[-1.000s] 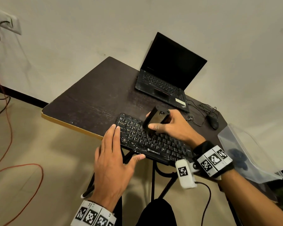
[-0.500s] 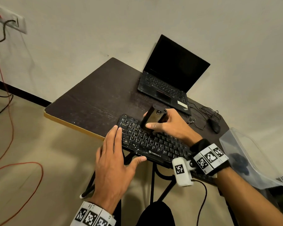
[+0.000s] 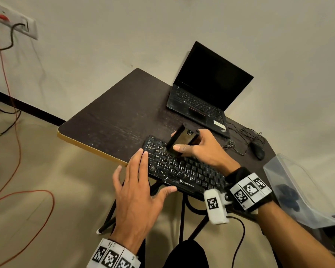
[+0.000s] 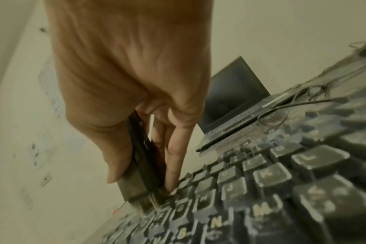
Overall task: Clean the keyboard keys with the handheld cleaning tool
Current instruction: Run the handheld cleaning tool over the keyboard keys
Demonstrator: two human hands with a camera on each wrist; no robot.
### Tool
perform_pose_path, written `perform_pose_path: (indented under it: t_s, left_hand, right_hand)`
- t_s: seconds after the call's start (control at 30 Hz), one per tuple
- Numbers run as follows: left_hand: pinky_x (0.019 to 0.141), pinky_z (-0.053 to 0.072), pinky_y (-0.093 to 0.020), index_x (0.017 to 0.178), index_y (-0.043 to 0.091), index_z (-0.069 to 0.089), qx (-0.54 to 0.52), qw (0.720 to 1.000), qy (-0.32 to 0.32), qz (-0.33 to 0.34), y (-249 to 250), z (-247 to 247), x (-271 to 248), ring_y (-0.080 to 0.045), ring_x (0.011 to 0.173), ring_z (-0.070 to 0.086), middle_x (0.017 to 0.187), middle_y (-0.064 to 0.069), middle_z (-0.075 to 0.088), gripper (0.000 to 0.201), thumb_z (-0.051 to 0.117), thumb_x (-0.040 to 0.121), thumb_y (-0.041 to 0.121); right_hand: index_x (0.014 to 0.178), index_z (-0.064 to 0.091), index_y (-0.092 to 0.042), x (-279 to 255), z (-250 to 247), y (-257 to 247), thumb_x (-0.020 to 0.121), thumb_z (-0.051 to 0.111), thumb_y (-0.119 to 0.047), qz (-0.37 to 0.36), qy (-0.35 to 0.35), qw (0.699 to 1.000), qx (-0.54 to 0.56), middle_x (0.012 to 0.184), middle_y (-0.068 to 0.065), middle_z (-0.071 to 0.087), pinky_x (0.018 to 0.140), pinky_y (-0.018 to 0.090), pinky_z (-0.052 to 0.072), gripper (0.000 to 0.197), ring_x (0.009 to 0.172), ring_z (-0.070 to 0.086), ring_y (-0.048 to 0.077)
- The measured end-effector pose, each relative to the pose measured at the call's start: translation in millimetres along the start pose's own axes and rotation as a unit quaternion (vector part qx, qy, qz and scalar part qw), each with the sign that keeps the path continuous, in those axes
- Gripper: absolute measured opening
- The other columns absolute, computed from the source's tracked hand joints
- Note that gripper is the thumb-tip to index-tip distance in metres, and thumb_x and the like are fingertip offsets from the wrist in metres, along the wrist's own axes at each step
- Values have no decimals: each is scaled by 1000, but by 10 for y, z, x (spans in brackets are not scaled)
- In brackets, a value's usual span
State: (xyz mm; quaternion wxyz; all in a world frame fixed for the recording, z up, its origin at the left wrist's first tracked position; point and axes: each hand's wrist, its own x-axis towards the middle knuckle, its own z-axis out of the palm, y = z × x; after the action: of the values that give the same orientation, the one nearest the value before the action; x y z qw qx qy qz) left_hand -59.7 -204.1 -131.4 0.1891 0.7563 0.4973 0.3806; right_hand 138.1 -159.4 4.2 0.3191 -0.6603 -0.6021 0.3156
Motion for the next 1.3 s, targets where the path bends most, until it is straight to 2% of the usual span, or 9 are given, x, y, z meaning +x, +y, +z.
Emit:
perform_pose_path:
  t_s: [0.13, 0.3, 0.4, 0.57, 0.7, 0.8, 0.93, 1.03, 1.3]
  left_hand:
    - [122, 28, -62, 158, 7, 39, 11, 1000, 1, -1, -13, -5, 5, -21, 151, 42, 167, -5, 38, 109, 34, 89, 90]
    - [124, 26, -61, 160, 9, 36, 11, 1000, -1, -4, -23, 19, 3, -20, 153, 40, 168, -4, 35, 108, 35, 89, 90]
    - [125, 25, -60, 160, 9, 36, 10, 1000, -4, -4, -21, 19, 9, -20, 153, 39, 168, -4, 35, 109, 35, 89, 90]
    - [125, 25, -58, 160, 10, 37, -9, 1000, 13, -3, -20, 25, 7, -19, 153, 38, 168, -1, 34, 107, 40, 87, 89]
    - [125, 26, -57, 160, 11, 37, -29, 999, 15, -2, -30, 18, 1, -17, 153, 38, 168, 1, 34, 107, 43, 86, 89]
    - [126, 25, -55, 161, 12, 37, -35, 999, 18, -3, -23, 18, 3, -15, 153, 36, 169, 3, 33, 108, 42, 86, 90]
    - [126, 24, -53, 161, 12, 36, -37, 999, 15, -2, -26, 17, 1, -15, 154, 36, 169, 2, 33, 108, 40, 87, 90]
    - [126, 24, -54, 161, 12, 36, -38, 999, 12, -5, -27, 23, 2, -15, 154, 35, 169, 3, 32, 109, 39, 86, 92]
    - [125, 26, -57, 161, 13, 35, -51, 999, 17, -8, -26, 15, -4, -14, 154, 35, 169, 4, 31, 109, 46, 84, 90]
  right_hand:
    - [116, 76, -12, 53, 18, -6, 89, 85, -10, -3, 11, 1000, 0, 109, 7, 82, 94, 47, 64, 29, 101, 80, 23]
    - [119, 76, -13, 45, 58, -42, 89, 84, -11, -7, -16, 1000, -20, 107, 5, 82, 88, 41, 66, 31, 98, 80, 22]
    - [115, 77, -14, 82, 54, -7, 88, 87, -15, -13, 29, 999, -26, 106, 3, 82, 93, 49, 64, 30, 98, 80, 21]
    - [122, 75, -9, 70, 108, -42, 90, 83, -7, -6, -25, 1000, 11, 110, 9, 82, 92, 44, 65, 33, 103, 80, 26]
    - [118, 77, -13, 120, 100, -37, 88, 86, -10, -19, 25, 999, -3, 108, 6, 82, 93, 45, 64, 31, 101, 80, 22]
    - [122, 75, -7, 117, 141, -82, 90, 82, -4, 0, -22, 999, 32, 110, 12, 82, 88, 39, 66, 33, 101, 80, 25]
    - [115, 76, -8, 176, 157, -104, 88, 86, -8, -7, 19, 1000, 5, 105, 9, 82, 89, 46, 66, 28, 98, 80, 27]
    - [119, 75, -8, 177, 188, -145, 90, 83, -5, 0, -25, 1000, 18, 109, 10, 82, 88, 38, 66, 31, 100, 80, 25]
    - [122, 74, -5, 225, 240, -193, 90, 82, -3, 5, -37, 999, 36, 111, 13, 81, 87, 37, 66, 34, 101, 80, 25]
